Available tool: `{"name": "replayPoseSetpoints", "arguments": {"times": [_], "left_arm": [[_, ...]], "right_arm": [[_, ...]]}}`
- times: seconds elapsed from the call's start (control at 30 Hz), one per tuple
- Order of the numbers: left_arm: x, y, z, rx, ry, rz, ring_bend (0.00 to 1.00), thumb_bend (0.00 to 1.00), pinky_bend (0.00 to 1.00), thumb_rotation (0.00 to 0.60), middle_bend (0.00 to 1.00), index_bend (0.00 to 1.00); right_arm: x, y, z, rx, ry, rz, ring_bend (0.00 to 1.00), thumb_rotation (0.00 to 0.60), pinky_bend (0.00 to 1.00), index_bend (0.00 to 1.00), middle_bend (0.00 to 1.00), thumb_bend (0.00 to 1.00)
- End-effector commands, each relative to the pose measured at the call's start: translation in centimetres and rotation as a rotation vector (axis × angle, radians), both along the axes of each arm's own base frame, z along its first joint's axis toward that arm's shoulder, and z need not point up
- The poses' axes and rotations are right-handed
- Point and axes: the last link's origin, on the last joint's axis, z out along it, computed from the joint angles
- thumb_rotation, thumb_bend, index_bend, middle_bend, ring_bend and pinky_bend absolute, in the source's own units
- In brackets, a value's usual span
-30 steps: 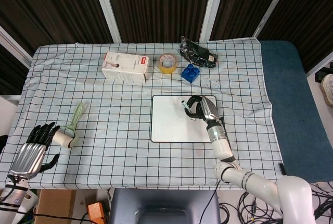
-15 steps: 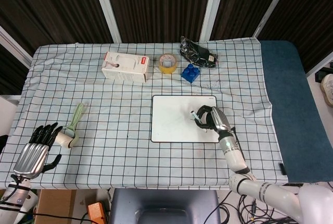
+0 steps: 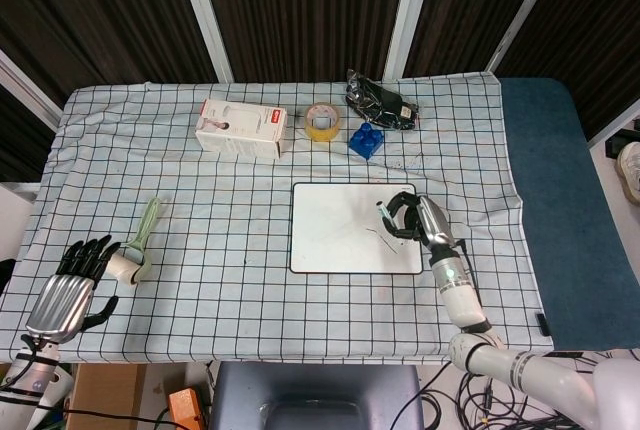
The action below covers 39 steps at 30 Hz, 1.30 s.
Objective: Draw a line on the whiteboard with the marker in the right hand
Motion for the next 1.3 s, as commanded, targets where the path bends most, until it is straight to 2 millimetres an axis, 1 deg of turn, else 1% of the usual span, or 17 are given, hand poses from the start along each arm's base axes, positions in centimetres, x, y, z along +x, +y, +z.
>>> {"name": "replayPoseSetpoints", "arguments": {"times": [0.03, 0.1, 0.2, 0.3, 0.47, 0.53, 0.6, 0.63, 0.73, 0.83, 0.93, 1.1, 1.17, 1.3], "left_arm": [[0.0, -0.1, 0.1, 0.003, 0.0, -0.001, 0.0, 0.37, 0.03, 0.6, 0.0, 0.0], [0.0, -0.1, 0.1, 0.003, -0.001, 0.0, 0.0, 0.37, 0.03, 0.6, 0.0, 0.0], [-0.1, -0.1, 0.2, 0.006, -0.004, 0.0, 0.0, 0.37, 0.03, 0.6, 0.0, 0.0], [-0.1, -0.2, 0.3, 0.009, -0.006, -0.001, 0.0, 0.37, 0.03, 0.6, 0.0, 0.0], [0.0, -0.2, 0.2, 0.006, -0.006, -0.001, 0.0, 0.36, 0.03, 0.6, 0.0, 0.0], [0.0, -0.1, 0.1, 0.002, -0.004, 0.001, 0.0, 0.36, 0.03, 0.6, 0.0, 0.0], [0.0, 0.0, -0.1, -0.003, -0.001, 0.002, 0.0, 0.36, 0.03, 0.6, 0.0, 0.0], [0.0, 0.0, -0.1, -0.005, 0.0, 0.002, 0.0, 0.36, 0.03, 0.6, 0.0, 0.0], [0.1, 0.1, -0.4, -0.012, 0.004, 0.0, 0.0, 0.36, 0.03, 0.6, 0.0, 0.0], [0.2, 0.2, -0.6, -0.017, 0.008, 0.0, 0.0, 0.36, 0.03, 0.6, 0.0, 0.0], [0.1, 0.3, -0.6, -0.019, 0.009, 0.002, 0.0, 0.36, 0.03, 0.6, 0.0, 0.0], [0.1, 0.4, -0.7, -0.021, 0.011, 0.003, 0.0, 0.36, 0.03, 0.6, 0.0, 0.0], [0.1, 0.3, -0.7, -0.023, 0.011, 0.001, 0.0, 0.36, 0.03, 0.6, 0.0, 0.0], [0.2, 0.2, -0.7, -0.024, 0.011, -0.001, 0.0, 0.37, 0.03, 0.6, 0.0, 0.0]], "right_arm": [[-0.2, -0.1, 0.2, -0.012, 0.02, 0.005, 0.74, 0.6, 0.75, 1.0, 0.76, 0.42], [-0.7, -0.1, 0.6, -0.027, 0.059, 0.012, 0.74, 0.6, 0.75, 1.0, 0.76, 0.42], [-2.4, 0.0, 1.7, -0.055, 0.218, 0.052, 0.74, 0.6, 0.75, 1.0, 0.76, 0.42], [-4.4, 0.2, 3.5, -0.094, 0.442, 0.115, 0.74, 0.6, 0.75, 1.0, 0.76, 0.42], [-8.1, 1.5, 6.7, -0.117, 0.832, 0.211, 0.74, 0.6, 0.76, 1.0, 0.76, 0.42], [-9.6, 2.2, 7.6, -0.106, 0.997, 0.248, 0.74, 0.6, 0.76, 1.0, 0.76, 0.42], [-11.0, 2.8, 7.9, -0.094, 1.116, 0.273, 0.74, 0.6, 0.76, 1.0, 0.76, 0.42], [-11.5, 3.0, 7.8, -0.088, 1.148, 0.28, 0.74, 0.6, 0.76, 1.0, 0.76, 0.42], [-12.7, 3.3, 7.2, -0.066, 1.207, 0.308, 0.73, 0.6, 0.76, 1.0, 0.76, 0.42], [-13.5, 3.4, 6.2, -0.045, 1.207, 0.314, 0.71, 0.6, 0.76, 0.97, 0.76, 0.42], [-14.1, 3.5, 5.7, -0.027, 1.201, 0.322, 0.66, 0.6, 0.74, 0.86, 0.71, 0.41], [-14.9, 3.8, 5.7, 0.004, 1.192, 0.322, 0.55, 0.6, 0.66, 0.64, 0.55, 0.38], [-15.3, 4.0, 5.7, 0.026, 1.184, 0.318, 0.52, 0.6, 0.64, 0.58, 0.51, 0.38], [-15.6, 4.5, 6.1, 0.047, 1.152, 0.315, 0.43, 0.6, 0.63, 0.44, 0.42, 0.37]]}}
